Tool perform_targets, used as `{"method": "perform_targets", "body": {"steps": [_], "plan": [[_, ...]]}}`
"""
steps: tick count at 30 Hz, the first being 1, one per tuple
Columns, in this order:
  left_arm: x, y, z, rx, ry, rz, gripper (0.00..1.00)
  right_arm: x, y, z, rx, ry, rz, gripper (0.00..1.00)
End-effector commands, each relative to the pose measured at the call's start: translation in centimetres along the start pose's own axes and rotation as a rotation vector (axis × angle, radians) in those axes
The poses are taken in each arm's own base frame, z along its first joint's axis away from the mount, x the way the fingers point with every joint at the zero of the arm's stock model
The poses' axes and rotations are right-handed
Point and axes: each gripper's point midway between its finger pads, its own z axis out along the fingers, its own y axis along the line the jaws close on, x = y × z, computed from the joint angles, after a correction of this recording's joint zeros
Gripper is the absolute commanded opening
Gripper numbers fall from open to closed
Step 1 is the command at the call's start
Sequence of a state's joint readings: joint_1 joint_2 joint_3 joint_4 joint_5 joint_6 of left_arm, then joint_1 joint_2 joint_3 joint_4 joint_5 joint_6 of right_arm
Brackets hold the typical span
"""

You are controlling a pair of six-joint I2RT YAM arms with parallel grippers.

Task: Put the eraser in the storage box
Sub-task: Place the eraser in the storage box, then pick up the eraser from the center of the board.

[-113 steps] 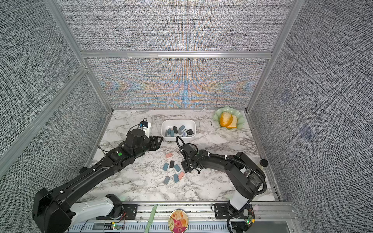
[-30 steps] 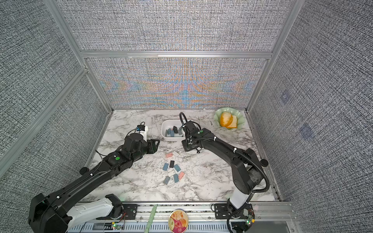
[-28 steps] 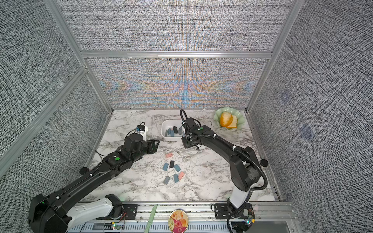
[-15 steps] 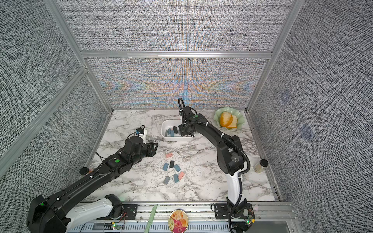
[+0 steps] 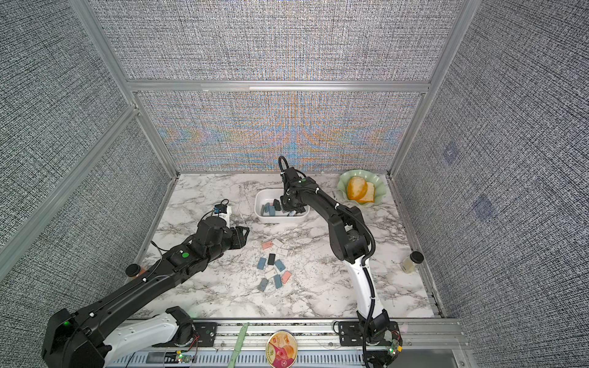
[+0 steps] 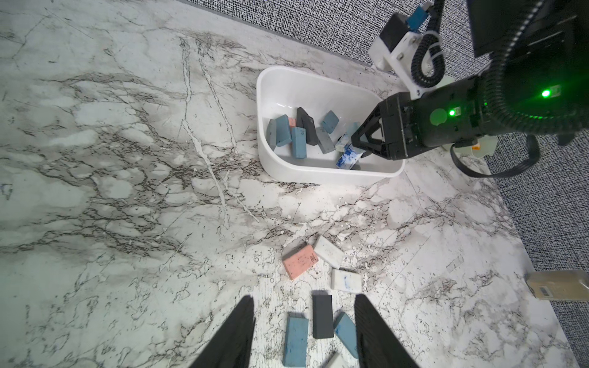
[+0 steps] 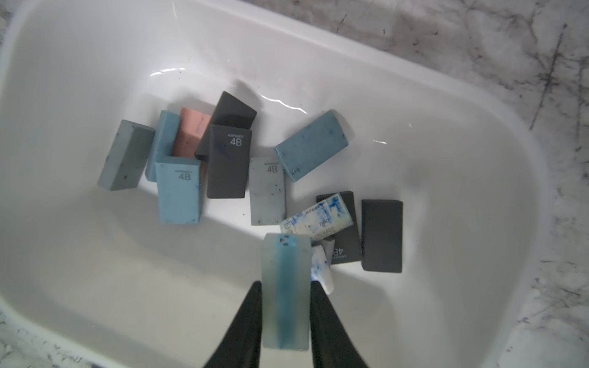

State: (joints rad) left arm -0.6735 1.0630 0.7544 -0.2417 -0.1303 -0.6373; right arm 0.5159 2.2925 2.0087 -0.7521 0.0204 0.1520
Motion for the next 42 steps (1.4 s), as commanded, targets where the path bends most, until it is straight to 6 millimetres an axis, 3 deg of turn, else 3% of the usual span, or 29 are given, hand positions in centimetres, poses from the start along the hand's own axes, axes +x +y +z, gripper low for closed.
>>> {"method": "perform_targets", "body": {"steps": [1,7,11,19,26,31,35,42], "plan": [[0.1,0.0,0.0,-0.002,0.005,0.0,0.53,0.2,-0.5,0.3,0.022,0.012,0.01,0.3],[0.2,0.0,0.1,-0.004,0.01,0.0,0.53,0.2,-0.8,0.9,0.029,0.019,0.015,0.34],[0.1,-0.1,0.2,-0.003,0.015,0.019,0.52,-0.2,-1.0,-0.3,0.044,0.003,0.016,0.39],[1.2,-1.3,1.1,0.038,0.123,0.242,0.52,-2.0,-1.0,-7.2,0.03,-0.126,0.018,0.48],[4.8,-2.3,3.6,0.124,0.326,0.421,0.55,-2.3,-0.8,-15.6,-0.017,-0.276,0.024,0.53],[7.3,-2.3,6.1,0.123,0.455,0.512,0.56,-1.4,-0.8,-20.3,-0.045,-0.376,0.023,0.55],[8.8,-1.5,8.3,0.07,0.532,0.578,0.57,0.2,-1.1,-22.4,-0.056,-0.421,0.039,0.57],[9.3,-0.2,11.4,-0.008,0.587,0.661,0.59,2.9,-2.7,-22.9,-0.029,-0.442,0.077,0.59]]}}
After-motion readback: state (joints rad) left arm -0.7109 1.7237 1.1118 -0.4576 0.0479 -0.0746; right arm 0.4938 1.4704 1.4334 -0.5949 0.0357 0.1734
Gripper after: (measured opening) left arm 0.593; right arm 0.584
